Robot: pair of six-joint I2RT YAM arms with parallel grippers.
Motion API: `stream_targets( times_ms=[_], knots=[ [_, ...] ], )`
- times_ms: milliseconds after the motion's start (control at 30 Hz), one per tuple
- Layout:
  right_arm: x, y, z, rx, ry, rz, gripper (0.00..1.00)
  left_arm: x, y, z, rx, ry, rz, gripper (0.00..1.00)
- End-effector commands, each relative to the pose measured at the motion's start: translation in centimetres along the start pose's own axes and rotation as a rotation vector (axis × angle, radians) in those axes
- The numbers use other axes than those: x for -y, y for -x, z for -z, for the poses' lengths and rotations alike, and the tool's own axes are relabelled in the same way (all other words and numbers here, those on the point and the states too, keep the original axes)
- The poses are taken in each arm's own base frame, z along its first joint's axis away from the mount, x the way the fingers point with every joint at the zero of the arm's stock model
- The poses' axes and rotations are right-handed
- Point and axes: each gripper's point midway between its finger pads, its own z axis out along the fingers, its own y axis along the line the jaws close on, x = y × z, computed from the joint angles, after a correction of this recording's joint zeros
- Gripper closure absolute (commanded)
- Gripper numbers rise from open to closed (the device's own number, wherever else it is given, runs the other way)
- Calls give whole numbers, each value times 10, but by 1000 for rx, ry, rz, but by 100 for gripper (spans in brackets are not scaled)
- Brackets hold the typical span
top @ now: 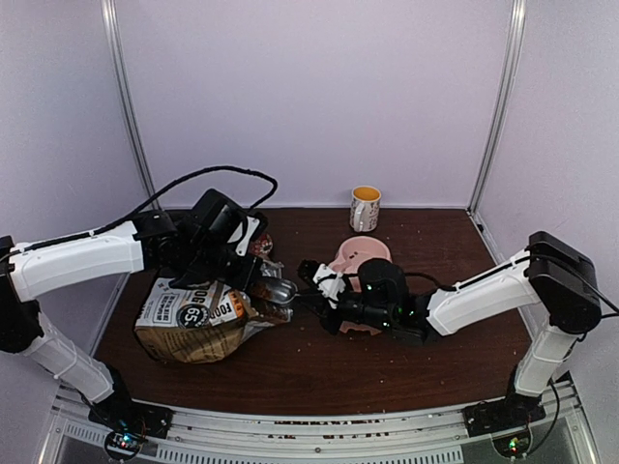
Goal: Serve the pet food
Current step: Collect the pet food from the pet food bag.
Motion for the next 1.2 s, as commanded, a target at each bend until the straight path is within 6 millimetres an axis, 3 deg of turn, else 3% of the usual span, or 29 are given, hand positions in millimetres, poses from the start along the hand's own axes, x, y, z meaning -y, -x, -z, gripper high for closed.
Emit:
stream_targets(
  times_ms=[0, 567, 1167],
  knots=[
    [28, 33, 16, 108, -144, -2, 100, 21, 63, 38, 269, -79, -5, 100],
    [32, 40, 32, 200, -176, -41, 100, 7, 73, 52, 333, -19, 50, 100],
    [48, 48, 75, 215, -276, -63, 100, 10, 73, 43, 328, -45, 36, 100]
  ],
)
